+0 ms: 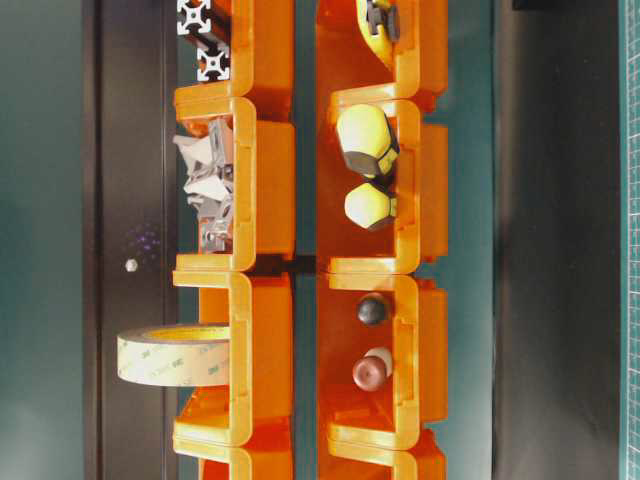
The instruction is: Pick vinyl tape from container rack with left arm.
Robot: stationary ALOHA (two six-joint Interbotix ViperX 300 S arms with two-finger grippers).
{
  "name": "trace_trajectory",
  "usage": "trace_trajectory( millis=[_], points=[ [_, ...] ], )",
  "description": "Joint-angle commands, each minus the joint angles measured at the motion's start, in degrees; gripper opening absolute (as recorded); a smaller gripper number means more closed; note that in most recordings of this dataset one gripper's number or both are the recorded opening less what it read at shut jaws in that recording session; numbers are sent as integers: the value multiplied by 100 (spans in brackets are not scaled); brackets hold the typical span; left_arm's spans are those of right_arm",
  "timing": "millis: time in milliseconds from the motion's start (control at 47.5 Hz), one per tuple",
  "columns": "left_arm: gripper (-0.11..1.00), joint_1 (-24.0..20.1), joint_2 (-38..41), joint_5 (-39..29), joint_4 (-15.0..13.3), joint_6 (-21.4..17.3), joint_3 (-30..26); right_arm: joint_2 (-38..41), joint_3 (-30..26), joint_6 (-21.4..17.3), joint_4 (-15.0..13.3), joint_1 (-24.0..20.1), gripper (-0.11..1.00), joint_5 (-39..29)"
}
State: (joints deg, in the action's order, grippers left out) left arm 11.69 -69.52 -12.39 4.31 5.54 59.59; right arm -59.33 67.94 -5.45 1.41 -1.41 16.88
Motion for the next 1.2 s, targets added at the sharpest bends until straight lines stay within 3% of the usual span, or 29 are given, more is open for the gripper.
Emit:
trace_trajectory(
  millis=[0,168,631,1178],
  points=[
    [83,9,123,422,9,9,-26,-18,-97,0,9,-26,0,9],
    [83,18,88,861,9,-9,18,-193,-88,79,0,-26,0,-79],
    [83,-9,26,325,9,53,237,-703,-220,0,0,-35,0,-1055],
    [83,44,35,413,9,79,246,-738,-229,158,-44,-35,0,-1248]
  ],
)
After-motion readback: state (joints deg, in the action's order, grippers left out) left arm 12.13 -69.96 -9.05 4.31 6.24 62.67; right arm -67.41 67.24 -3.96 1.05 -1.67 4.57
